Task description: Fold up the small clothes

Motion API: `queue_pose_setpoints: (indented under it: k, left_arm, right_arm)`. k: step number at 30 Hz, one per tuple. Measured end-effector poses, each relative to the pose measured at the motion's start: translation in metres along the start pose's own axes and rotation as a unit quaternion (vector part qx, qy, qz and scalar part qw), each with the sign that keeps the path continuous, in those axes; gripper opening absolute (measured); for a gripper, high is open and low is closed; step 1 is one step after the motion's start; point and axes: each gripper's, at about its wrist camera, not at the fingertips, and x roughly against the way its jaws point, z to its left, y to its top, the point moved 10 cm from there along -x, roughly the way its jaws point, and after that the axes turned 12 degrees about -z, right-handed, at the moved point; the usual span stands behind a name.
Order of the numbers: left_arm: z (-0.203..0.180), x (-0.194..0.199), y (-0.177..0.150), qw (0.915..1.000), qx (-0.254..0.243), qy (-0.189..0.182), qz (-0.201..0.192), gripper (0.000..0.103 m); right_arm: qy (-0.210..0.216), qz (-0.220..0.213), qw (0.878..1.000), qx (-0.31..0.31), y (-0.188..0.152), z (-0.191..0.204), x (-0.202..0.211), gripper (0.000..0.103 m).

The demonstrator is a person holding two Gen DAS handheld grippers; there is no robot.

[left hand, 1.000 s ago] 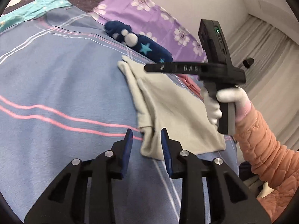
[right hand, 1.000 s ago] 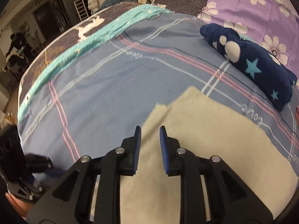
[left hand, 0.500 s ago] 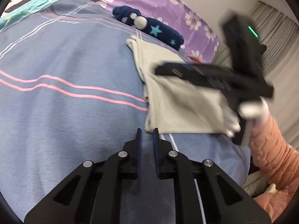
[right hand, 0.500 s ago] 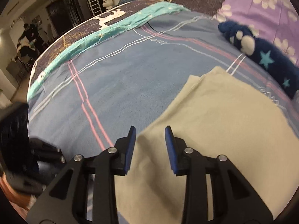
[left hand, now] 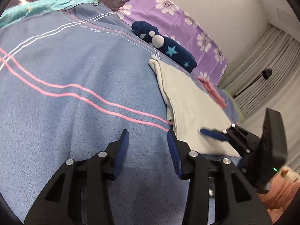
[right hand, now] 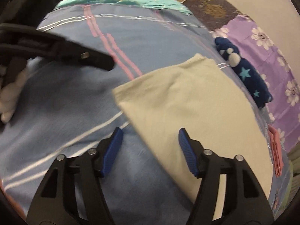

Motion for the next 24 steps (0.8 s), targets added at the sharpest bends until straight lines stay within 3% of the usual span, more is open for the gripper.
queue_pose_setpoints:
  k: [3, 9, 20, 23, 24]
  left_arm:
    - [0.002, 0.002, 0.0, 0.9999, 0.013, -0.009, -0.005, 0.044]
    - [0.002, 0.001, 0.0, 0.999, 0.029, -0.035, -0.005, 0.051]
    - [-0.004, 0.0, -0.001, 0.9989, 0.018, -0.042, -0.002, 0.059]
    - [-0.005, -0.001, -0.001, 0.9989, 0.021, -0.043, -0.001, 0.059]
    - [-0.005, -0.002, -0.001, 0.9988, 0.021, -0.043, 0.0, 0.059]
  right_arm:
    - [-0.061, -0.008, 0.998, 0.006, 0.009, -0.016, -0.015, 0.067]
    - [-0.106, -0.02, 0.994, 0.011, 0.014, -0.017, -0.022, 0.068]
    - [-0.087, -0.019, 0.996, -0.02, 0.016, -0.017, -0.027, 0.068]
    - [-0.061, -0.026, 0.997, -0.048, 0.019, -0.019, -0.03, 0.059]
    - [-0.052, -0.029, 0.997, -0.054, 0.021, -0.018, -0.031, 0.051]
